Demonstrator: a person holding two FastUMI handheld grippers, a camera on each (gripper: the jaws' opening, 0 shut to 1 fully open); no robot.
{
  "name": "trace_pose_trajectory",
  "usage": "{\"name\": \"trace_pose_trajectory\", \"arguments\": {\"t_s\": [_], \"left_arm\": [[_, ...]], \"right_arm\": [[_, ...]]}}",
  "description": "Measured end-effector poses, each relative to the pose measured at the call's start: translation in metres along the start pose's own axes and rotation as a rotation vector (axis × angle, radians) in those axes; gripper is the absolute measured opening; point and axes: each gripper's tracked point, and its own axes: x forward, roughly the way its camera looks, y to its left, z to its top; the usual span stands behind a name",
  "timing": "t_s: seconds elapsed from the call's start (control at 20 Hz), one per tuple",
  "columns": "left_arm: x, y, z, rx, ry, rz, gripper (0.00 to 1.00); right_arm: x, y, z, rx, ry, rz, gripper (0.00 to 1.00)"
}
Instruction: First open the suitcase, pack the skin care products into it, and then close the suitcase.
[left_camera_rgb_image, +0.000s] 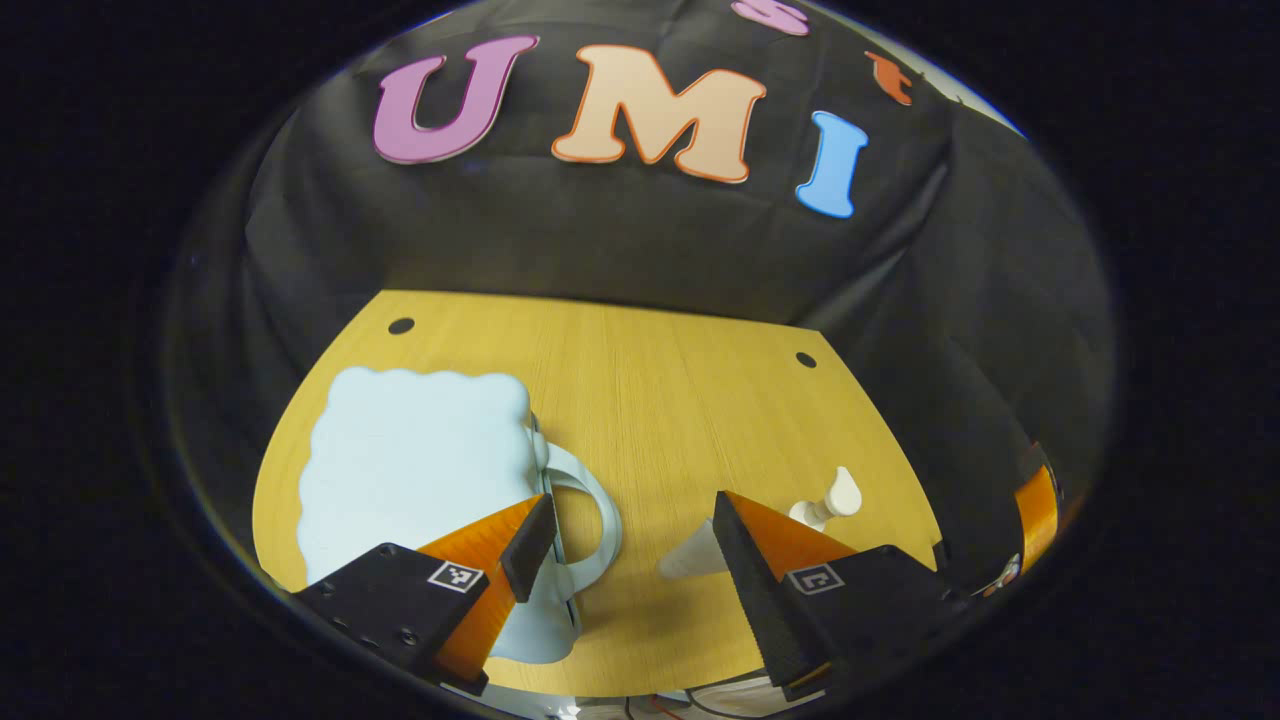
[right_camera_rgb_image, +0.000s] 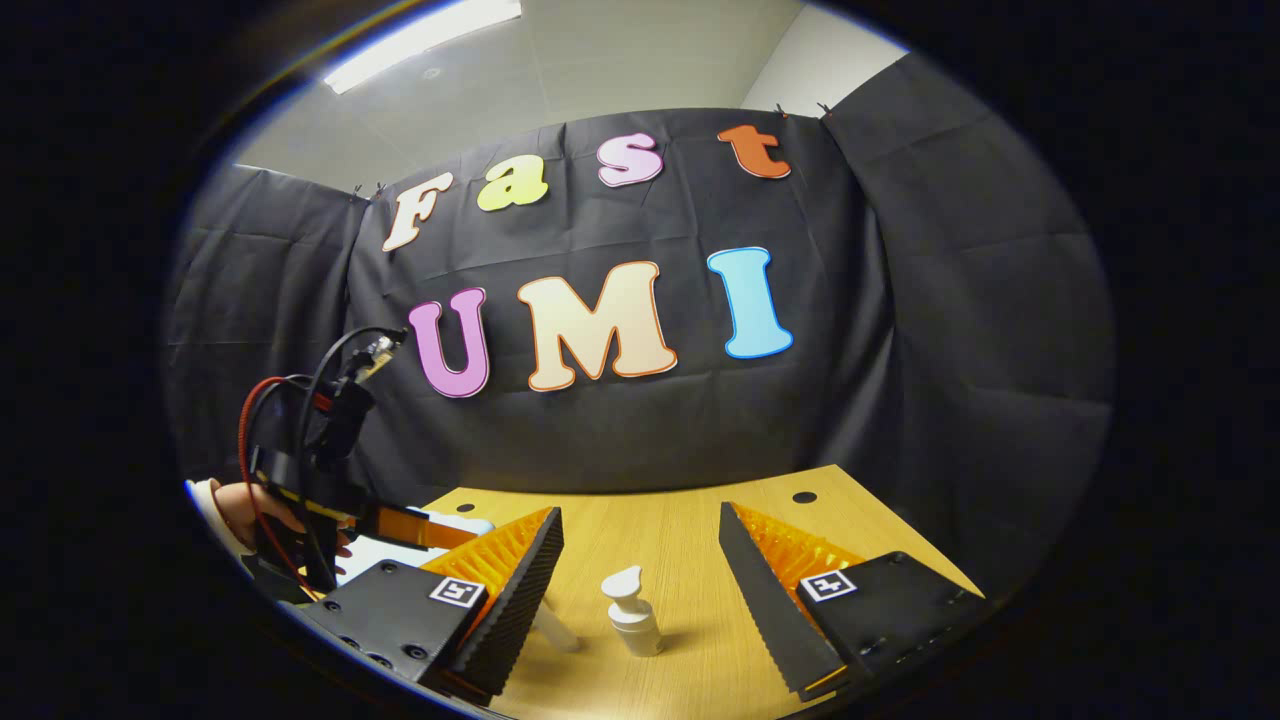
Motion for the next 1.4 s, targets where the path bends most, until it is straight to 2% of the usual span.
{"name": "trace_pose_trajectory", "arguments": {"t_s": [0.05,0.2,0.3,0.55,0.6,0.65,0.75,0.85,0.9,0.95,1.0,1.05,1.25,1.4], "left_arm": [[0.008,0.001,-0.006,-0.025,0.060,-0.001,0.94],[0.030,0.002,-0.006,-0.088,0.185,-0.018,0.92],[0.045,0.006,-0.009,-0.091,0.247,0.003,0.89],[0.069,0.011,-0.023,-0.085,0.389,0.064,0.83],[0.075,0.012,-0.026,-0.083,0.410,0.081,0.87],[0.080,0.014,-0.028,-0.088,0.428,0.099,0.83],[0.089,0.018,-0.035,-0.107,0.474,0.127,0.81],[0.098,0.025,-0.042,-0.110,0.513,0.157,0.75],[0.101,0.030,-0.044,-0.104,0.526,0.177,0.66],[0.106,0.032,-0.045,-0.105,0.529,0.192,0.63],[0.110,0.033,-0.048,-0.113,0.538,0.196,0.65],[0.113,0.033,-0.052,-0.120,0.552,0.199,0.57],[0.123,0.047,-0.067,-0.092,0.604,0.251,0.45],[0.129,0.044,-0.078,-0.118,0.637,0.245,0.25]], "right_arm": [[-0.001,-0.001,-0.002,0.001,0.004,0.000,0.96],[-0.004,-0.007,-0.009,-0.003,0.015,-0.009,0.98],[-0.019,-0.017,-0.015,-0.004,0.022,-0.019,0.98],[-0.016,-0.029,-0.008,0.024,0.011,-0.041,0.99],[-0.014,-0.031,-0.007,0.029,0.008,-0.047,0.98],[-0.016,-0.035,-0.007,0.033,0.005,-0.053,0.96],[-0.016,-0.041,-0.008,0.040,0.007,-0.065,0.98],[-0.017,-0.046,-0.008,0.049,0.007,-0.075,0.98],[-0.019,-0.048,-0.005,0.053,0.000,-0.079,0.98],[-0.019,-0.050,-0.003,0.055,-0.008,-0.084,0.98],[-0.020,-0.053,-0.001,0.056,-0.016,-0.089,0.98],[-0.020,-0.055,0.001,0.055,-0.019,-0.094,0.95],[-0.021,-0.064,-0.001,0.064,-0.016,-0.110,0.98],[-0.022,-0.072,-0.001,0.068,-0.018,-0.126,0.98]]}}
